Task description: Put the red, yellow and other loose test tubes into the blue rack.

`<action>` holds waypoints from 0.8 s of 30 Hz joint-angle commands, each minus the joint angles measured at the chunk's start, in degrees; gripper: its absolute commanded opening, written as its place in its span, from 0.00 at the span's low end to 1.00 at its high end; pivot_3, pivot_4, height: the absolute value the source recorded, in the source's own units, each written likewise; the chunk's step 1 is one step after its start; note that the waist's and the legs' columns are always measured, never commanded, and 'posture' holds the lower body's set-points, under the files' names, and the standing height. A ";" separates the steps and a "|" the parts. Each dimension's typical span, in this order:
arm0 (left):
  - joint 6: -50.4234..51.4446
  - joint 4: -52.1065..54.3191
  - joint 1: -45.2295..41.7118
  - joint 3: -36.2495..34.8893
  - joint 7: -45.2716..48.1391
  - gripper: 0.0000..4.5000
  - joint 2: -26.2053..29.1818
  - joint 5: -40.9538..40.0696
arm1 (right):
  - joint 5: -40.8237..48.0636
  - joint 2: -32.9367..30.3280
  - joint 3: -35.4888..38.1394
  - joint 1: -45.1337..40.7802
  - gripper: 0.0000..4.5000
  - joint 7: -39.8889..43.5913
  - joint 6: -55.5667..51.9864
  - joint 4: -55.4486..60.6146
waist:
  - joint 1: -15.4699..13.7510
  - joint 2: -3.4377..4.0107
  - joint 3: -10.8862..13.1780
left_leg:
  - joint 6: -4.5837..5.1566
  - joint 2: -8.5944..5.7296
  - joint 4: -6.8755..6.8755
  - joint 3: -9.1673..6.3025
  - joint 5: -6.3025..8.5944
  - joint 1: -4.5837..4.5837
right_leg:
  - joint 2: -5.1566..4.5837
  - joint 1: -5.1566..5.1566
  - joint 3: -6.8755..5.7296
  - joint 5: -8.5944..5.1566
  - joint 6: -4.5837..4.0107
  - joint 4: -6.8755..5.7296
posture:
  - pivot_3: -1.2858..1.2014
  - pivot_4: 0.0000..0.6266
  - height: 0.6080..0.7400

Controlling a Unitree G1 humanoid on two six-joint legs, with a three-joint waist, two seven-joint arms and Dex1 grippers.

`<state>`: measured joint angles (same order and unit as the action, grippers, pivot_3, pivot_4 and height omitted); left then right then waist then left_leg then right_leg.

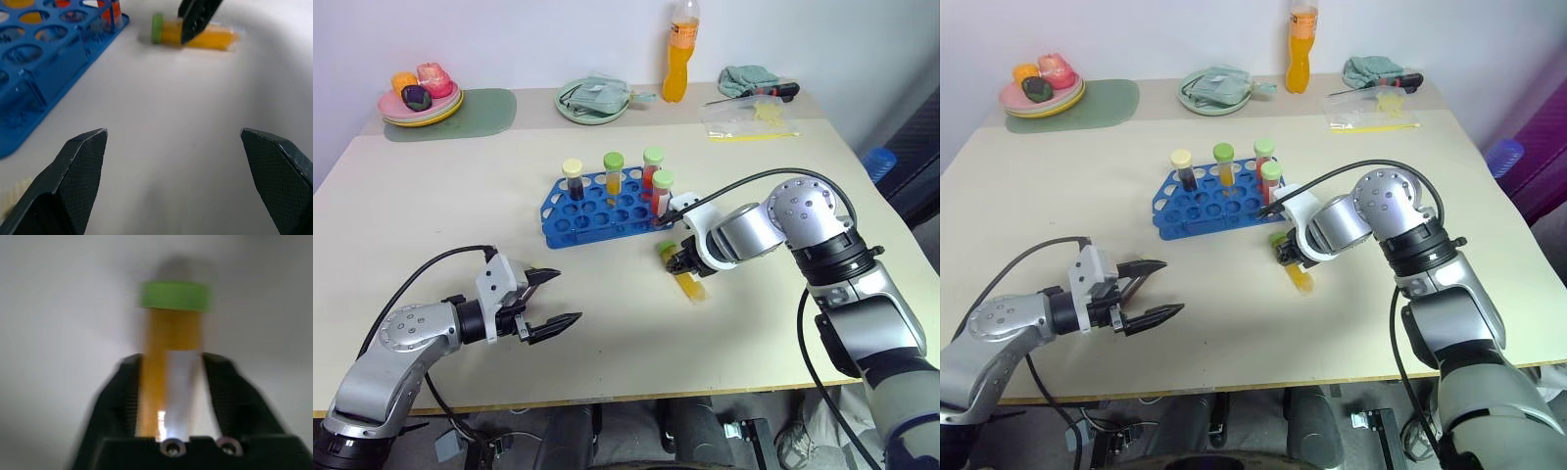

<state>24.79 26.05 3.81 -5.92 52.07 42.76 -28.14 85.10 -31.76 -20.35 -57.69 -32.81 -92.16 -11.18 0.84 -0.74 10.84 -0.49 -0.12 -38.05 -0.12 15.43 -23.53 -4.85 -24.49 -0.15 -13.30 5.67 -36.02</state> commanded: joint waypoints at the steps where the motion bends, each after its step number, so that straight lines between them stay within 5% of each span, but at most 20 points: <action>1: 0.10 1.62 -0.65 -0.82 -0.29 1.00 -0.04 -0.95 | 1.81 1.28 3.48 -1.31 0.16 -1.96 0.13 5.62 | 0.07 0.01 0.00 | 0.00 0.02 0.00 0.00 0.00 0.00 | 0.02 0.00 0.00 0.00 0.00 0.00 | 0.52 0.24 1.00; 4: 0.03 1.31 -0.67 -1.43 -0.65 1.00 -0.14 -1.00 | -4.20 1.29 6.05 0.92 0.16 8.41 7.41 23.17 | 0.02 0.03 0.02 | 0.01 0.09 0.01 -0.03 0.01 -0.06 | 0.13 -0.06 0.00 0.01 0.03 0.00 | 0.52 0.24 1.00; 9: -0.04 0.93 -0.47 -2.29 -1.83 1.00 -0.86 -1.37 | -28.86 0.15 3.00 11.40 0.16 30.20 35.61 39.71 | -0.08 0.00 0.00 | 0.10 0.18 0.03 -0.14 0.06 -0.09 | 0.31 -0.07 -0.06 -0.03 0.14 0.01 | 0.52 0.24 1.00; 16: 1.00 0.08 -2.33 -2.49 -4.94 1.00 -3.10 -2.03 | -58.96 14.82 -0.14 22.66 0.16 37.24 75.16 22.89 | 0.15 -0.08 -0.05 | 0.06 0.14 -0.07 -0.03 0.04 0.03 | 0.28 0.01 0.00 -0.03 0.11 -0.04 | 0.52 0.24 1.00; 24: 1.48 0.45 -2.73 -2.82 -5.34 1.00 -3.06 -2.09 | -69.40 26.24 2.37 23.22 0.16 41.95 92.08 6.66 | 0.18 -0.06 -0.04 | 0.03 0.14 0.03 -0.05 0.02 0.05 | 0.27 -0.04 0.00 -0.02 0.10 -0.09 | 0.52 0.24 1.00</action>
<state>26.09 25.09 1.42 -7.49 47.04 39.47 -29.39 17.18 -6.57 -19.75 -34.32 7.93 -3.61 -4.74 1.02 -0.79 10.80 -0.48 0.03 -38.02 -0.18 15.45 -23.48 -4.60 -24.53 -0.15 -13.32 5.77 -36.11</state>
